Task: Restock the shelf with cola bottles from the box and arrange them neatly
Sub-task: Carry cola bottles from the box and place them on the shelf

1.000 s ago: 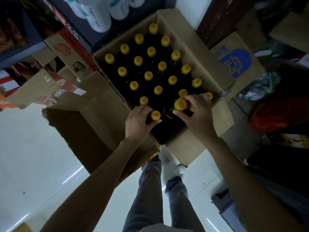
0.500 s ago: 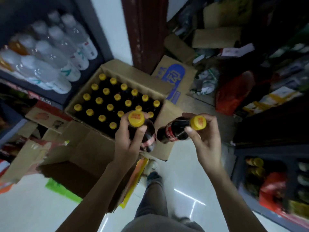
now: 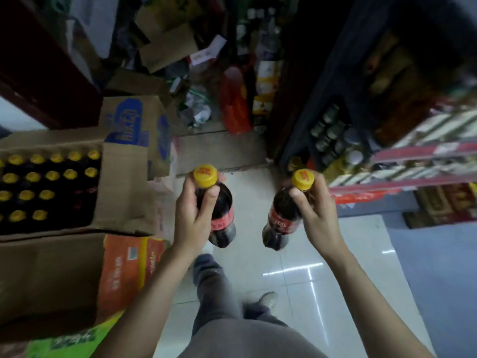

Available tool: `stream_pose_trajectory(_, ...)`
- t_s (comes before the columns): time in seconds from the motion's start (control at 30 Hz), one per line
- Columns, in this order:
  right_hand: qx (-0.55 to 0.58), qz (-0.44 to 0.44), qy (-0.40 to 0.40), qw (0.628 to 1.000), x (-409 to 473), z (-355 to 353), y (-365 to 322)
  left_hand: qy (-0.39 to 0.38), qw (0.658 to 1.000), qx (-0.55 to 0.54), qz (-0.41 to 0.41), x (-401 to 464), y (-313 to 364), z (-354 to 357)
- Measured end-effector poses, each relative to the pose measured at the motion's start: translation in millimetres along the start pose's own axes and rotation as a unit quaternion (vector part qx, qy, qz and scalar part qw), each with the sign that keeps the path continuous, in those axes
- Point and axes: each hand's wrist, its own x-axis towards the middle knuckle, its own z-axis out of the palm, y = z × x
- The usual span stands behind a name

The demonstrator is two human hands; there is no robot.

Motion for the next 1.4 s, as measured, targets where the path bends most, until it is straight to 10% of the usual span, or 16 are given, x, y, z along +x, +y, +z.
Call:
stream_pose_trajectory(0.4, -0.045, -0.037, 0.135, 0.989, -49.7, -263.1, -18.9, -0.176, 0.962, -0.177, 0.107, 8.0, 148.2, 248.3)
stream_pose_trajectory(0.77, -0.09, -0.212, 0.197, 0.953, 43.2, -448.4, -82.8, -0.101, 0.906, -0.254, 0.322, 96.8, 272.7, 418.7)
stream_pose_trajectory(1.0, -0.126, -0.373, 0.319, 0.862, 107.1, -537.1, -124.9, 0.002, 0.836, -0.208, 0.508, 150.2, 340.1, 495.7)
stream_pose_trajectory(1.4, -0.174, -0.335, 0.351, 0.857, 228.5, -647.2, -107.2, 0.06, 0.912, -0.035, 0.404, 277.7, 343.4, 643.4)
